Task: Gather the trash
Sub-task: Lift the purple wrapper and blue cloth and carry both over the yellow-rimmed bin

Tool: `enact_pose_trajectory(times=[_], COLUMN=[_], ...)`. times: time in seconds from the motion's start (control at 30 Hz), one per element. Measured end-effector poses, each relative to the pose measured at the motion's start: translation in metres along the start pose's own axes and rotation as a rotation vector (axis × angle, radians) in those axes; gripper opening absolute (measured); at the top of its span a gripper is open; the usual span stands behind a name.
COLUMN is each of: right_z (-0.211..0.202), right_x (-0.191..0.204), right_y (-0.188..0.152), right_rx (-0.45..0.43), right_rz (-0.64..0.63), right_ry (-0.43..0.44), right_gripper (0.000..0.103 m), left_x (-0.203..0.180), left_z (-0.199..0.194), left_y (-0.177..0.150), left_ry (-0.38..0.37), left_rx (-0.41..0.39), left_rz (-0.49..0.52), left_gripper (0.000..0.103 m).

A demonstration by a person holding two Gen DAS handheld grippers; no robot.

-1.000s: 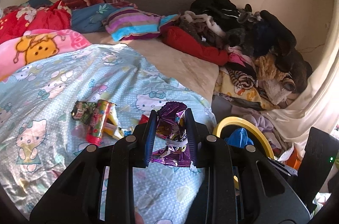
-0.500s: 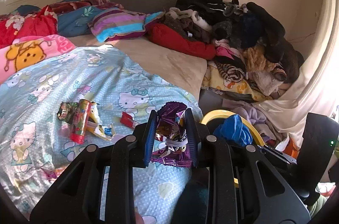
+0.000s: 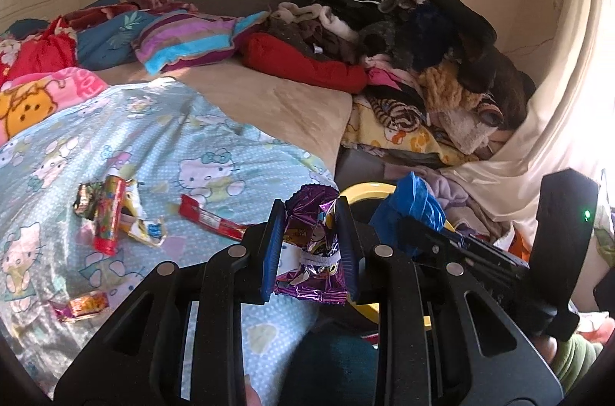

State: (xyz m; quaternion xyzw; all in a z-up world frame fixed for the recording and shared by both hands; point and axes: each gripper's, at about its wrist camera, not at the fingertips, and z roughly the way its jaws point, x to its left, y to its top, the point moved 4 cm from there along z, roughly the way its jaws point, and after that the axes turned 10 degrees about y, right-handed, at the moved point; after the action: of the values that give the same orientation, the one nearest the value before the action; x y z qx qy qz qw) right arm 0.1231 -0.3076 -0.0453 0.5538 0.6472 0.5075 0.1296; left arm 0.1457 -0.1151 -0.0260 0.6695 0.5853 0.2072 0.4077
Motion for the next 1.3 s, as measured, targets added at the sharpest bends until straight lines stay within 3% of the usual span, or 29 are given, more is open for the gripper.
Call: enact_pose_trajectory(times=[1.3], right_z=[-0.039], right_x=[-0.103], right_y=[0.007], right_rx=[-0.062], right_rz=[0.136], right_ry=[-0.182], right_gripper=[0.025], left_x=[-0.078], left_z=[0.037], left_y=[-0.025], left_ry=[-0.109], left_rx=[0.066], left_rz=[0.132], left_gripper=[0.02])
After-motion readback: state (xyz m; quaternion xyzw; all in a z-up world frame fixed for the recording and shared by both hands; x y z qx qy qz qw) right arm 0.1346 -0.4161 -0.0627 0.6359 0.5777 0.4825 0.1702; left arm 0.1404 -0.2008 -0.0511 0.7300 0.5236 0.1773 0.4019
